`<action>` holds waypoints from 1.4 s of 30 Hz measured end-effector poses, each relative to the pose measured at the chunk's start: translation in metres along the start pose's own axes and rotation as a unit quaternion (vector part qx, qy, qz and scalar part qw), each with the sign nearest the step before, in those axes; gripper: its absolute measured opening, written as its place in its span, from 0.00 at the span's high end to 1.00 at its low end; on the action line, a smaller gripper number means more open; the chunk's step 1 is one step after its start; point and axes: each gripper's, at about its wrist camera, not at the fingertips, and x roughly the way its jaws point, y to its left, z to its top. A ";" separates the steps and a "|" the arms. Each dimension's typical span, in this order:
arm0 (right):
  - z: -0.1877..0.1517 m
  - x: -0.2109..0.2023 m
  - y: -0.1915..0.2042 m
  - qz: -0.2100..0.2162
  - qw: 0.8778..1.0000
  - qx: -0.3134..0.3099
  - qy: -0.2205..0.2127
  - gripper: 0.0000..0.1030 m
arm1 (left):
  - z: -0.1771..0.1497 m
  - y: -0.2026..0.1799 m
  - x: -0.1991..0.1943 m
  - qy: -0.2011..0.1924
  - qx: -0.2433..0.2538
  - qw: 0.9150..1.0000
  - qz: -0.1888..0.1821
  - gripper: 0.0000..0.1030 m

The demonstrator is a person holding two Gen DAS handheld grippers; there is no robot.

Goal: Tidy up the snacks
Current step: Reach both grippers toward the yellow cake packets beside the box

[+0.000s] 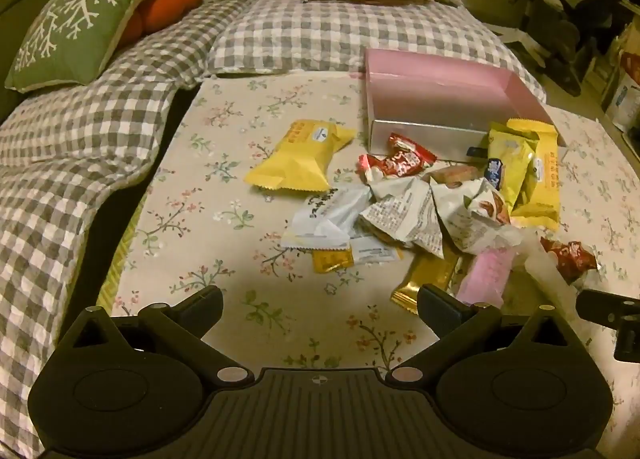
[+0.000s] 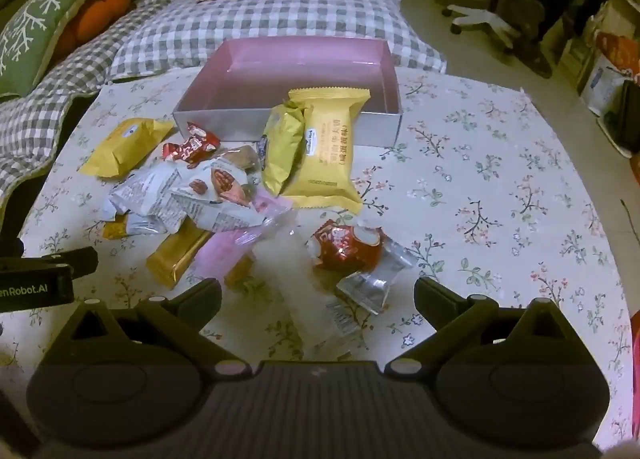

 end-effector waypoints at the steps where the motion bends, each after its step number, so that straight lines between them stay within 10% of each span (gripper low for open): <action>1: 0.001 0.000 -0.001 0.003 1.000 0.002 0.001 0.01 | 0.001 0.001 0.000 0.000 0.000 1.000 -0.001 0.00; 17: 0.043 0.011 -0.049 0.063 0.992 0.100 -0.043 0.03 | 0.038 0.044 0.020 -0.006 -0.047 0.999 0.014 0.00; 42: 0.090 0.083 -0.041 0.077 0.995 0.059 0.011 0.23 | 0.092 0.028 0.116 0.019 -0.002 1.000 0.019 0.00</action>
